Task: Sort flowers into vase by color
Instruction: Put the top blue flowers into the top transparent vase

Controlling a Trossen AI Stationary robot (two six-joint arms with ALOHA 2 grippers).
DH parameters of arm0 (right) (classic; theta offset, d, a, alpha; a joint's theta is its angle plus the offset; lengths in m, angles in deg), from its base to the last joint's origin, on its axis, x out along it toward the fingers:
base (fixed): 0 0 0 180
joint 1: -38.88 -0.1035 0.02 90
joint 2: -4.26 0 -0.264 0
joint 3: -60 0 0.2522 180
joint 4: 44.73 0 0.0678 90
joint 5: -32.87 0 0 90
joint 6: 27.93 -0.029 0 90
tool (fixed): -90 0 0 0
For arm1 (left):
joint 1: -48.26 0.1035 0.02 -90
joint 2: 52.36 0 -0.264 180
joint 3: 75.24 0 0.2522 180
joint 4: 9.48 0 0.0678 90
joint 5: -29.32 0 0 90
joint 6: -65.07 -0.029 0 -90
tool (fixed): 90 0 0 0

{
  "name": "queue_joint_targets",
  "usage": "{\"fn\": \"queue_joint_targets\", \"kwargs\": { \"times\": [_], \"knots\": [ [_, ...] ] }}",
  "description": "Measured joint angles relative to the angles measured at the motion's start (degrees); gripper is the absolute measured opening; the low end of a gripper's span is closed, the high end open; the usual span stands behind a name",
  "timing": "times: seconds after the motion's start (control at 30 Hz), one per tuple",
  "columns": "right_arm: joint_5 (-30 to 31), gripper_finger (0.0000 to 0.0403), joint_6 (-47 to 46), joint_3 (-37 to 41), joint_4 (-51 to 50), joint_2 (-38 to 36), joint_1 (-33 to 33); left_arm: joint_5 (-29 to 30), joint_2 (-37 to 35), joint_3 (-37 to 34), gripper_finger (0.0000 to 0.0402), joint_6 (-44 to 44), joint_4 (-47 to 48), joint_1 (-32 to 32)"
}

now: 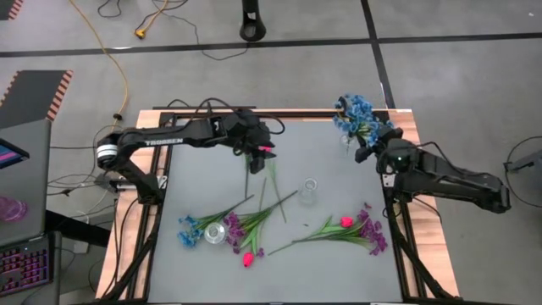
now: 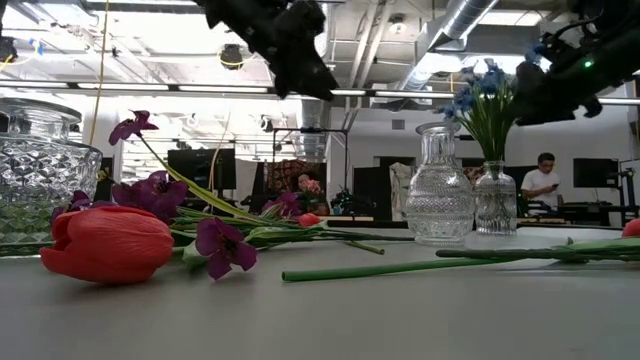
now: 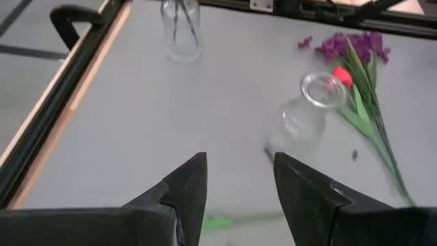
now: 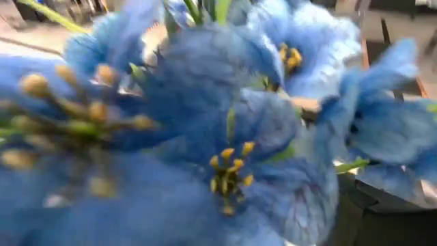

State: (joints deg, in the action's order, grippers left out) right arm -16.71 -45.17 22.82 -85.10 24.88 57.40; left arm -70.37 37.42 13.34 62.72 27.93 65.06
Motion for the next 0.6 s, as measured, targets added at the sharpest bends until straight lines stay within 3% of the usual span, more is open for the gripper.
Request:
{"fn": "queue_joint_targets", "kwargs": {
  "times": [0.2, 0.3, 0.6],
  "knots": [
    [-6.93, 0.0271, -2.92, -3.36, -9.54, 0.00, -0.13, 0.76, -2.97, 0.00, 0.0157, 1.90, 10.85, -0.63],
    [-10.76, 0.0271, -2.93, -3.46, -9.18, -0.02, -0.13, 3.12, -3.43, 0.00, 0.0157, 2.66, 14.88, -1.37],
    [-19.59, 0.0271, -10.36, -3.46, -14.30, -0.01, -0.13, 8.43, -3.53, -0.42, 0.0157, 6.38, 20.36, -3.42]
  ]
}}
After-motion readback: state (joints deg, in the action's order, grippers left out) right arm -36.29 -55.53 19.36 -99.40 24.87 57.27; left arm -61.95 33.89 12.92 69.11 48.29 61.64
